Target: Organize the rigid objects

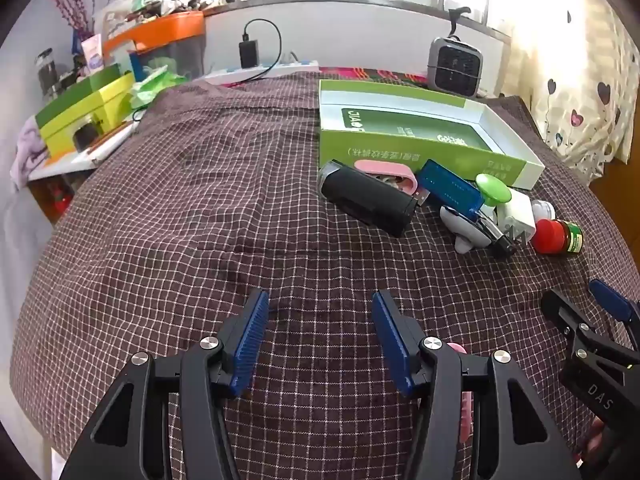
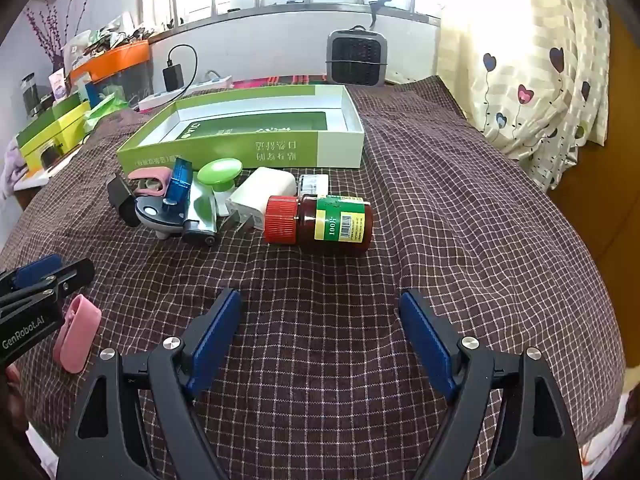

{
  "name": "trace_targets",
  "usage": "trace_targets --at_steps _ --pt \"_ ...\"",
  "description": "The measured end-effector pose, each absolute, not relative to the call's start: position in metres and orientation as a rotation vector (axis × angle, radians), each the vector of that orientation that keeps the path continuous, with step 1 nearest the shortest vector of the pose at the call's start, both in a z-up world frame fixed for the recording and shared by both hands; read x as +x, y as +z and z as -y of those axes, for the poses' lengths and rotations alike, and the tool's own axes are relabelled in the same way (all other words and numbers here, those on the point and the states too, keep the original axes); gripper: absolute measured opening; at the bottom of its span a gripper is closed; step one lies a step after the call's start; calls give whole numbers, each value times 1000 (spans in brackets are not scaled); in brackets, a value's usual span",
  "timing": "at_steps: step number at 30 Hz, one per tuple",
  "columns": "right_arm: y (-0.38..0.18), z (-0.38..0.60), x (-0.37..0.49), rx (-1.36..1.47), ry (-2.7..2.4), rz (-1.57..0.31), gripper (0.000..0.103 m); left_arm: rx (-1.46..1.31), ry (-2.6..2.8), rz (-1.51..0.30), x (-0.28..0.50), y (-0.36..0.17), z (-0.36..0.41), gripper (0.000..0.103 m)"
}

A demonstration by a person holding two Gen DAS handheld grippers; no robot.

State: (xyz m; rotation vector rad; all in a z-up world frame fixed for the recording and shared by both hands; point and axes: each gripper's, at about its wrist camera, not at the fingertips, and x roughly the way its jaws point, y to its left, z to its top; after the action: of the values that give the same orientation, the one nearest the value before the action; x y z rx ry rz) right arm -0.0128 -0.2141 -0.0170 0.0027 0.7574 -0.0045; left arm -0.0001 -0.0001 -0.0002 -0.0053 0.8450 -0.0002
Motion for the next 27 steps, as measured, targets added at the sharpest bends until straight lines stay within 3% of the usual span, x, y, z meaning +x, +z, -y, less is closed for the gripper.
trace_targets --at_steps 27 --pt "-17 217 -13 4 8 -759 82 -4 -1 -845 -2 0 -2 53"
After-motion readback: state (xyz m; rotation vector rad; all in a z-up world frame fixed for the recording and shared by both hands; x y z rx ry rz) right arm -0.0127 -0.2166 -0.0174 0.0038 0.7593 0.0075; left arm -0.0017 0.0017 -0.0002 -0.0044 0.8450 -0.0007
